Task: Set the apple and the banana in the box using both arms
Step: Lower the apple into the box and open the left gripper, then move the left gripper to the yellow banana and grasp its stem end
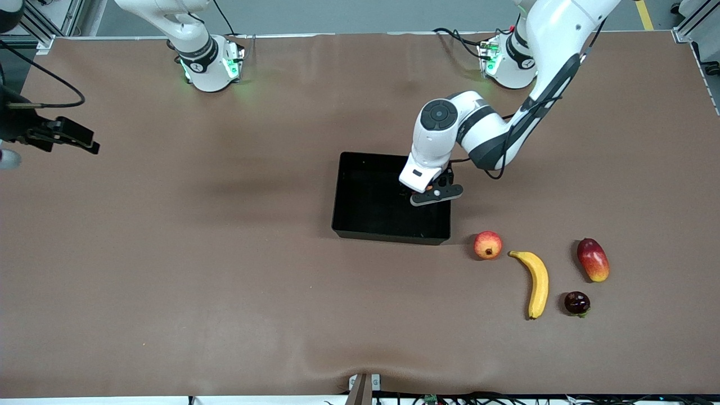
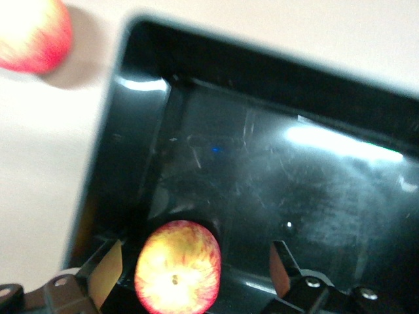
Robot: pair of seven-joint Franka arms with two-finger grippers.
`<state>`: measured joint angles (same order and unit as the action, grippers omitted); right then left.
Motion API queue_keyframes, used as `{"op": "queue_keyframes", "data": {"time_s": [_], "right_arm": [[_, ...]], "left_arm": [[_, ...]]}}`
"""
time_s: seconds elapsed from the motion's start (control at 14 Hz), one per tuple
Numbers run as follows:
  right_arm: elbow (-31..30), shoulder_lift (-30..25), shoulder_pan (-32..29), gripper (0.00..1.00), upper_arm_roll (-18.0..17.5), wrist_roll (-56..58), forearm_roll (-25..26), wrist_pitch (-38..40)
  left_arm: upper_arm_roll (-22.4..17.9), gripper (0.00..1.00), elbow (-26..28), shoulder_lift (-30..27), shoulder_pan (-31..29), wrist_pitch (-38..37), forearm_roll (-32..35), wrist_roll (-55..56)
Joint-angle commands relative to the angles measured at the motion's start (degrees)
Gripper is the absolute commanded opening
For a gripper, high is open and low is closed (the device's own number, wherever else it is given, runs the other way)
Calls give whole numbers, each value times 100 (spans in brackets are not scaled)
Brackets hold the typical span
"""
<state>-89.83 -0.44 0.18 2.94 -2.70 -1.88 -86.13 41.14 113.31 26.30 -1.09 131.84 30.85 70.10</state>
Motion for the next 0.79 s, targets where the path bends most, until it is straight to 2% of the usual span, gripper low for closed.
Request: {"op": "queue_keyframes", "data": {"time_s": [0.0, 0.21, 0.5, 0.72], "right_arm": [[203, -35, -158, 100, -57, -46, 117, 70], [282, -35, -202, 100, -66, -38, 118, 44], [282, -17, -159, 100, -83, -38, 100, 26], [352, -17, -141, 100, -101, -29, 82, 43]], "left_arm": [[104, 100, -632, -125, -66, -885, -271, 4], [104, 100, -1091, -116, -548, -1441, -430, -810], [104, 100, -1030, -126, -1585, -1556, -439, -2068], [52, 100, -1118, 216, -2209, -1522, -369, -2552]]}}
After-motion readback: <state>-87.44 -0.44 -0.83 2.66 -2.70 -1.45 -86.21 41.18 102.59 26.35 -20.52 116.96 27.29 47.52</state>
